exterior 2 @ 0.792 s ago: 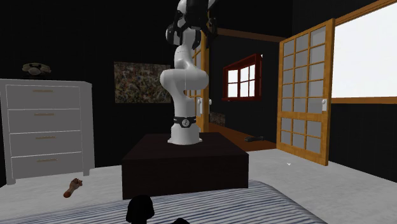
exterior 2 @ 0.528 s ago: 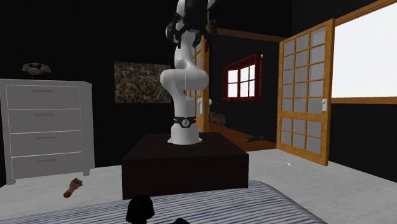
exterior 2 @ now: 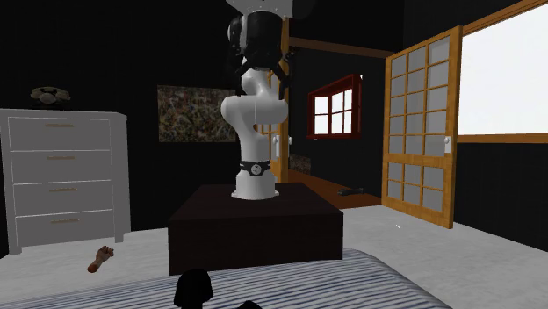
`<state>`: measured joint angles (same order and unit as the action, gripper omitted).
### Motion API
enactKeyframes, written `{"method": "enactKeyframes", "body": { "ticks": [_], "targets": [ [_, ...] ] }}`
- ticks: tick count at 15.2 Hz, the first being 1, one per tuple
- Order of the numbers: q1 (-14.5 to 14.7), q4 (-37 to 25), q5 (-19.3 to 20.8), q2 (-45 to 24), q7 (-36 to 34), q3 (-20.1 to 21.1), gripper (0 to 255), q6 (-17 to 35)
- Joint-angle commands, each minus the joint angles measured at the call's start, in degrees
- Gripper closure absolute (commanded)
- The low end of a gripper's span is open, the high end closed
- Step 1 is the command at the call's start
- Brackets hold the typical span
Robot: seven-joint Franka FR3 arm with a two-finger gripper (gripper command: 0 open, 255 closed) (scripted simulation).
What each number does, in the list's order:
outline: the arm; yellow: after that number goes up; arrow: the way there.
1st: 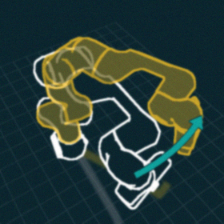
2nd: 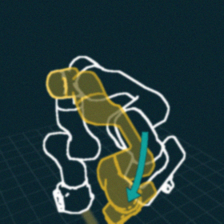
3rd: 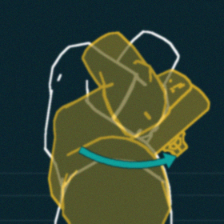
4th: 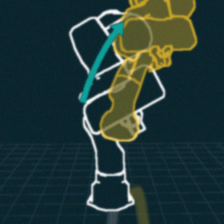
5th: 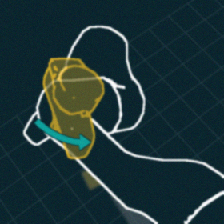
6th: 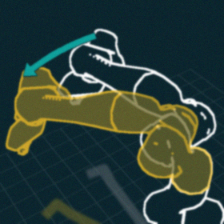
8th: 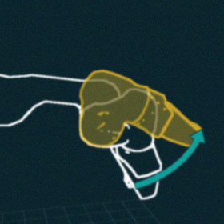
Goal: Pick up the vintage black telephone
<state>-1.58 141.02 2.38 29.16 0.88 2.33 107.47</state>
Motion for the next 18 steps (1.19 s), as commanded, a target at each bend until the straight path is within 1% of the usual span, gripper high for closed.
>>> {"method": "enactKeyframes", "body": {
  "ticks": [1,5,9,14,18],
  "targets": [
    [-0.51,-0.24,0.31,-3.81,-0.02,-0.41,0,3.89],
    [-1.39,-1.36,0.82,-11.84,-0.16,-1.15,0,11.15],
    [-2.17,-3.79,1.18,-20.38,-0.27,-1.89,0,17.61],
    [-3.02,-8.59,1.25,-31.4,-0.23,-2.77,0,24.28],
    [-3.68,-13.75,0.94,-40.29,-0.02,-3.35,0,28.36]
  ]
}}
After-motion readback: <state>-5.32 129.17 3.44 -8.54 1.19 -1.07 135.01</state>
